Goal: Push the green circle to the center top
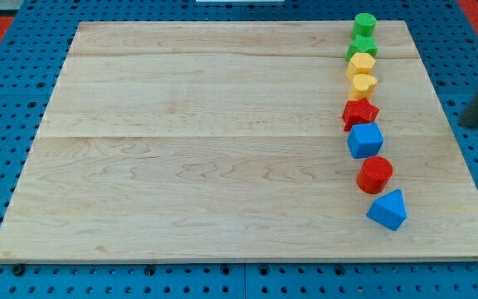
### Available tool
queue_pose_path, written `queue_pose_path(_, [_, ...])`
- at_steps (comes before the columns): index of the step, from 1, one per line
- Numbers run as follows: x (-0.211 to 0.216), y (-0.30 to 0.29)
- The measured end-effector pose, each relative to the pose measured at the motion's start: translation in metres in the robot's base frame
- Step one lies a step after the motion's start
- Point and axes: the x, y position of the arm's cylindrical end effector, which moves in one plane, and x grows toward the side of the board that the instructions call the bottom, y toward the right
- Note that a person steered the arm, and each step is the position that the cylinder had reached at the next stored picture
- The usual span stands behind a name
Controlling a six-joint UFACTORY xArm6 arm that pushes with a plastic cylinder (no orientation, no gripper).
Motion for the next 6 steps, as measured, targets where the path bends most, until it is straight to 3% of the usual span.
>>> queue_pose_path(2, [-0.186, -0.009])
queue_pose_path(3, [-0.19, -0.013])
queue_pose_path(4, [-0.189, -0.132])
queue_pose_path(5, [-0.189, -0.205])
queue_pose_path(6, [-0.188, -0.205])
